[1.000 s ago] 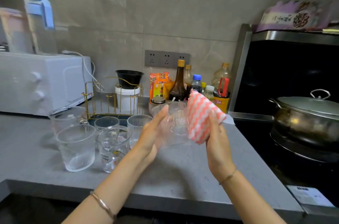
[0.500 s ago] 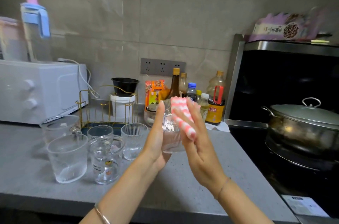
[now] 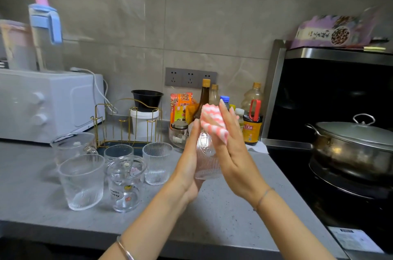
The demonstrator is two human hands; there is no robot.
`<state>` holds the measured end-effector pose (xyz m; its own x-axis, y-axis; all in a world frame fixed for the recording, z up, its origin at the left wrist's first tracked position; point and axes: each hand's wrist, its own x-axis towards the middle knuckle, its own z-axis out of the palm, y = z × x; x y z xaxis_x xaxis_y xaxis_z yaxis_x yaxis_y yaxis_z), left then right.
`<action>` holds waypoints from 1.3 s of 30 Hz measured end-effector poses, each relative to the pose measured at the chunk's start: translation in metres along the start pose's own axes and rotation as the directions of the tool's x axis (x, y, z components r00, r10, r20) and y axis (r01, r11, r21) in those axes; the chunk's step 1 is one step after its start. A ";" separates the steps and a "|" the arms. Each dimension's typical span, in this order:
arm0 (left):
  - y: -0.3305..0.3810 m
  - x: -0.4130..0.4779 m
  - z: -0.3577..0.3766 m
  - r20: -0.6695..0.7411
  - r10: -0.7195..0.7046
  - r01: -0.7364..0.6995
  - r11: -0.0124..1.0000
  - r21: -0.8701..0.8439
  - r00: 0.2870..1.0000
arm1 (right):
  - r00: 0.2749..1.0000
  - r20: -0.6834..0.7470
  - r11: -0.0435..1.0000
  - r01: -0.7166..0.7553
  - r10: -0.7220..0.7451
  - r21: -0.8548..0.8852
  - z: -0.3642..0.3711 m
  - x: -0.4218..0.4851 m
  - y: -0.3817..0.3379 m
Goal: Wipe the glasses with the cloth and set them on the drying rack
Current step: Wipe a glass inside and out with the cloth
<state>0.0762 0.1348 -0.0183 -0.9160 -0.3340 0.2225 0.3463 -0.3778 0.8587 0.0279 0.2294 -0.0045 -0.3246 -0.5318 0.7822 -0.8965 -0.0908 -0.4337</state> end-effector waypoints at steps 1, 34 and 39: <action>0.000 0.000 -0.001 -0.008 -0.008 0.008 1.000 -0.006 1.000 | 1.000 -0.003 1.000 0.010 -0.010 -0.003 -0.001 0.004 -0.001; 0.017 0.000 -0.017 0.100 -0.089 0.111 0.967 -0.231 0.991 | 0.992 0.010 0.991 0.127 -0.127 0.030 0.026 -0.036 -0.003; 0.012 -0.004 -0.020 0.037 -0.052 0.056 0.992 -0.111 0.998 | 0.996 -0.086 0.987 0.003 0.011 0.162 0.018 -0.014 -0.007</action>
<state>0.0879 0.1147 -0.0181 -0.9397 -0.2816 0.1940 0.3146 -0.4895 0.8133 0.0444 0.2226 -0.0207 -0.3591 -0.4579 0.8132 -0.8369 -0.2276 -0.4978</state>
